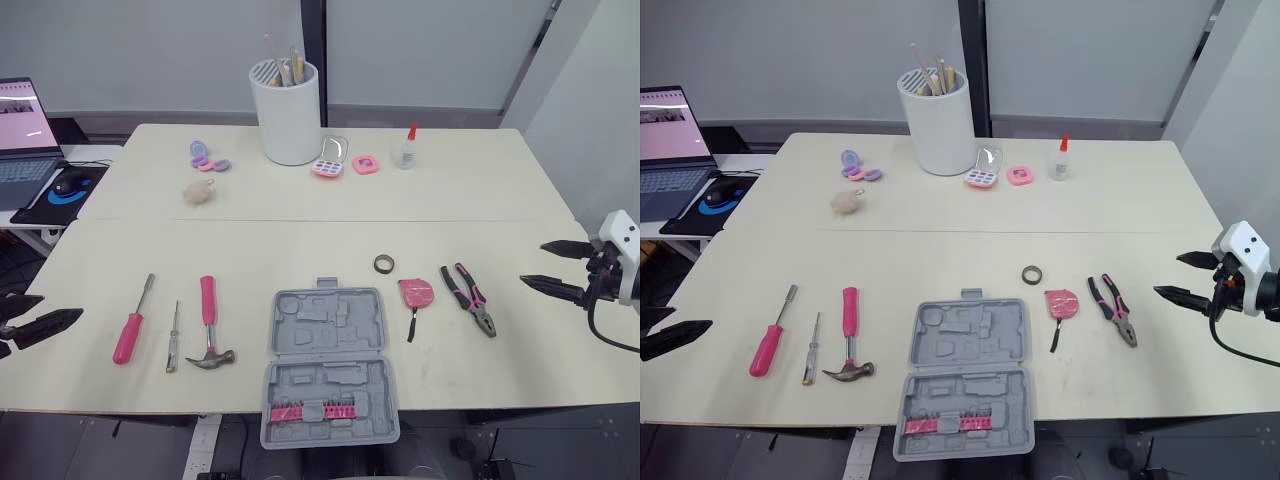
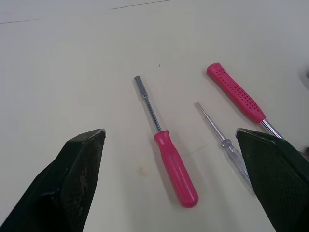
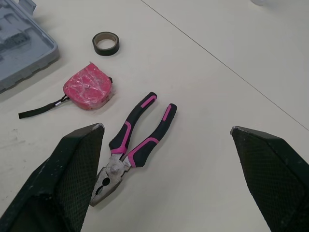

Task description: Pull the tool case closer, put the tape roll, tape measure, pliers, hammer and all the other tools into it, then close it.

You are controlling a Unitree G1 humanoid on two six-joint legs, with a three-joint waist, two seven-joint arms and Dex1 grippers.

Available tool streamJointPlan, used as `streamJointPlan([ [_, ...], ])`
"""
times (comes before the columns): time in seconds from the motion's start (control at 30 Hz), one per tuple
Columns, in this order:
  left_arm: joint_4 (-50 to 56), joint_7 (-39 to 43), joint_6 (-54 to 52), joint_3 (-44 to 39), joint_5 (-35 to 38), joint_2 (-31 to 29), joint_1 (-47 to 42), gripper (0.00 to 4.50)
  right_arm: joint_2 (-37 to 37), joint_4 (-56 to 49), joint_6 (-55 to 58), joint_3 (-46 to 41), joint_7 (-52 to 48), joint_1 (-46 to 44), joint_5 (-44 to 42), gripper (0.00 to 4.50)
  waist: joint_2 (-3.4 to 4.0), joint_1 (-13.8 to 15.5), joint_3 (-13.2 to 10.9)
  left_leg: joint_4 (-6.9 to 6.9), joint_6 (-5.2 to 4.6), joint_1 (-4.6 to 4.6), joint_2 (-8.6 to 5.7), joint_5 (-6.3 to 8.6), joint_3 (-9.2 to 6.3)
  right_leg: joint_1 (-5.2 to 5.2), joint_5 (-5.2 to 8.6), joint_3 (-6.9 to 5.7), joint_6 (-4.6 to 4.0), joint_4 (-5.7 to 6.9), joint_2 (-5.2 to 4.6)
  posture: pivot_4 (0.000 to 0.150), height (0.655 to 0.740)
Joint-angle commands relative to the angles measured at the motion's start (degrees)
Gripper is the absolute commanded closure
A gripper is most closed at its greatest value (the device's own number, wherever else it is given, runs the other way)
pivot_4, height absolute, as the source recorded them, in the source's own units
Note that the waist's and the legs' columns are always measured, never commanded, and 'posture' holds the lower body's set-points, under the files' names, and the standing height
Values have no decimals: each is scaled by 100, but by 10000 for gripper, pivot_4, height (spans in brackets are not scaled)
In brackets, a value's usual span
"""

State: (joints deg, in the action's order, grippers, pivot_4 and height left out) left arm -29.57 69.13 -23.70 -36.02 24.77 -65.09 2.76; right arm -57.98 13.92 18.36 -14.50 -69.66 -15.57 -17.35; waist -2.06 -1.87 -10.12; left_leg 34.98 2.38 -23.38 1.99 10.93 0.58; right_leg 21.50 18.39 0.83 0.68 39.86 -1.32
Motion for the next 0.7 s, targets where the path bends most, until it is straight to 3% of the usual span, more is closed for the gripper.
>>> streamJointPlan([
  [0.03,190,-76,-50,-341,103,-48,64,0,-178,-165,-89,-141,30,28,-13,322,0,-1,0,0,0,0,0,0,0,0,0,0,0,0,0,1500,7400],
  [0.37,2148,-355,-731,-139,661,317,-172,0,122,-631,-272,564,301,-389,285,322,0,1,0,0,0,0,1,0,-1,-1,0,0,0,1,1,1500,7400],
  [0.7,4784,-1138,-1470,1458,1423,1309,-1174,0,1078,-1190,-34,1978,895,-1304,1048,322,-3,-5,1,2,1,-2,-4,-1,-5,-4,0,5,1,3,7,1500,7400],
])
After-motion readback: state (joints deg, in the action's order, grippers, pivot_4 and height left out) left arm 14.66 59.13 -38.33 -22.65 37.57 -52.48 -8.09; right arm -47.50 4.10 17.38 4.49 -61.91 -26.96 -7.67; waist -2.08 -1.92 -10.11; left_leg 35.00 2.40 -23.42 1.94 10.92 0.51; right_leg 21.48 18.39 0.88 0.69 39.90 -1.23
